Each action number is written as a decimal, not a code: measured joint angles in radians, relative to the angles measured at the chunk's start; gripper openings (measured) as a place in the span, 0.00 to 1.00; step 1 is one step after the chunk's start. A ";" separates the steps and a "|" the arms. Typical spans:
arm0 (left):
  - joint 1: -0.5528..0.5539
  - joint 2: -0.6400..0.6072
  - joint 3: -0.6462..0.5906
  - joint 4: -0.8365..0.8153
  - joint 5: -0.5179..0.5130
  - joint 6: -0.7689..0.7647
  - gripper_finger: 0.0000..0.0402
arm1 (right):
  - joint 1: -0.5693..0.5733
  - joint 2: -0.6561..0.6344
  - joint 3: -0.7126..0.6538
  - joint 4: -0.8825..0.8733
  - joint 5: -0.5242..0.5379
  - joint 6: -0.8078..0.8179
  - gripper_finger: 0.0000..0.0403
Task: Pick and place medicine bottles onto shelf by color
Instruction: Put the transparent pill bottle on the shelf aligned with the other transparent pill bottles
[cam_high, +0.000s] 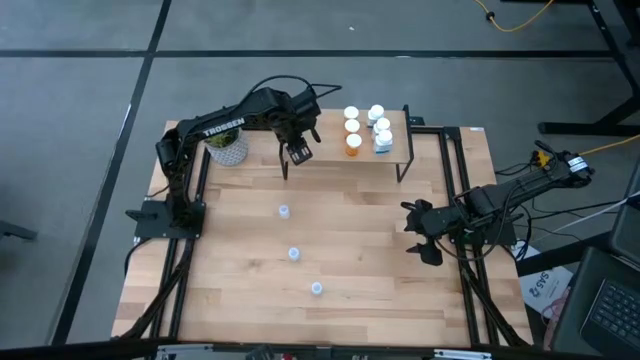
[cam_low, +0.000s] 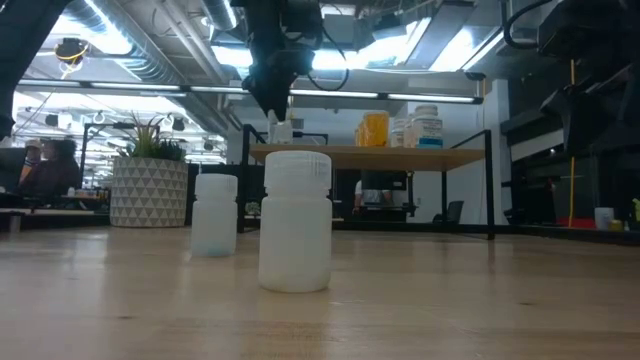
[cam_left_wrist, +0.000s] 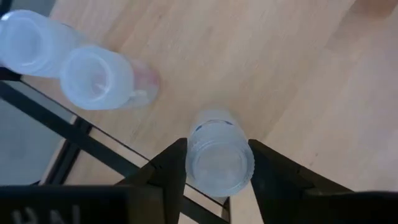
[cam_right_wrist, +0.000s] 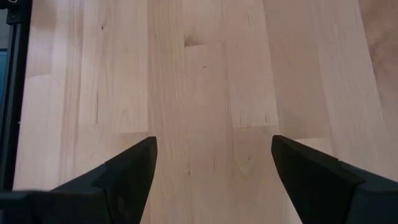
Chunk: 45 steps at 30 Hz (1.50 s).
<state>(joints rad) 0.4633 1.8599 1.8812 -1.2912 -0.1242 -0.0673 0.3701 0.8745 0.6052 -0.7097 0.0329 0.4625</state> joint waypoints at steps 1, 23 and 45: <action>0.000 0.000 0.000 0.000 -0.009 0.000 0.39 | 0.000 0.000 0.000 0.000 0.000 0.000 0.79; 0.000 -0.003 0.020 0.045 -0.040 -0.008 0.43 | 0.000 0.000 0.000 -0.013 0.000 -0.003 0.79; -0.098 0.006 0.045 -0.259 -0.096 -0.138 0.42 | 0.000 0.000 0.000 -0.014 0.000 0.003 0.79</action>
<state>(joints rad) 0.3654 1.8661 1.9267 -1.5499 -0.2199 -0.2053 0.3701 0.8749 0.6052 -0.7235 0.0330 0.4656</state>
